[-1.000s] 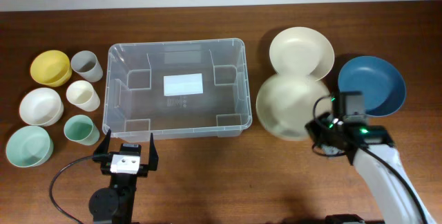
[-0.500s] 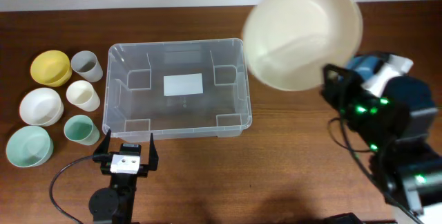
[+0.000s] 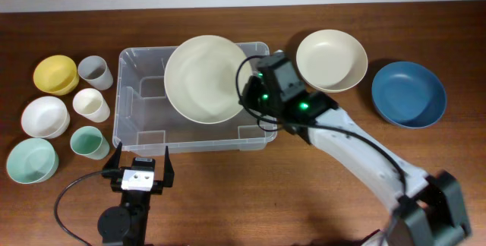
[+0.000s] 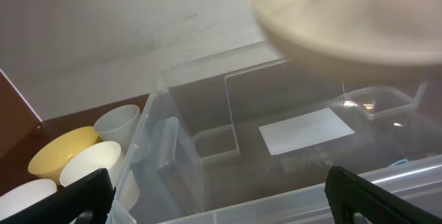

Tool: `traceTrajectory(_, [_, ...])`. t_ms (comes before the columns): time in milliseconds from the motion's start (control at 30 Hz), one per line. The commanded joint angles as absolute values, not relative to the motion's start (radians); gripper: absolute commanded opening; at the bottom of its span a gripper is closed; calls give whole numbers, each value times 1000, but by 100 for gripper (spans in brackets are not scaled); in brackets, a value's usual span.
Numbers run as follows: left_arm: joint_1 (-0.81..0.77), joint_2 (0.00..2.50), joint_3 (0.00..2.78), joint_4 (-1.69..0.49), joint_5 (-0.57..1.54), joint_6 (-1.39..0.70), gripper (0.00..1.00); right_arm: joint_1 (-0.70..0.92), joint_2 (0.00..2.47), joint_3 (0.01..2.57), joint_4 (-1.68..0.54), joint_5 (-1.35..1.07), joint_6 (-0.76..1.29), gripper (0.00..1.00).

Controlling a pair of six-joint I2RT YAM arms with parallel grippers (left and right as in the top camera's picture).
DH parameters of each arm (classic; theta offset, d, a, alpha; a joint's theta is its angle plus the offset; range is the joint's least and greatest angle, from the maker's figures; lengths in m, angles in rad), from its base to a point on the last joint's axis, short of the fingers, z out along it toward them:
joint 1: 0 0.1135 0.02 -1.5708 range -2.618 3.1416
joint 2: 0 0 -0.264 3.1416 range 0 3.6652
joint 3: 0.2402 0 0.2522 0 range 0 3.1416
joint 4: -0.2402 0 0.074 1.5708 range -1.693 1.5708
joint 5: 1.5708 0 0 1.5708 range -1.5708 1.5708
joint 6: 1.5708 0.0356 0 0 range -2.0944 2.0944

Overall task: Pack container
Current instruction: 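Lift the cream bowl with the right gripper and lower it into the bin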

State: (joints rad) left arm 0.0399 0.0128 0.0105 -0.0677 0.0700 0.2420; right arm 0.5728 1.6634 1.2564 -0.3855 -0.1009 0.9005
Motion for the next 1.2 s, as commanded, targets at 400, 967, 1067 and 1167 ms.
traceTrajectory(400, [44,5,9,-76,62,236,100,629,1900,1335,-285,-166,943,4])
traceTrajectory(967, [44,5,9,-76,62,236,100,629,1986,1335,-204,-331,943,22])
traceTrajectory(1067, [44,5,9,-76,63,236,100,629,1986,1335,-200,-360,943,24])
traceTrajectory(1167, [44,5,9,-76,62,236,100,629,1986,1335,-196,-387,943,24])
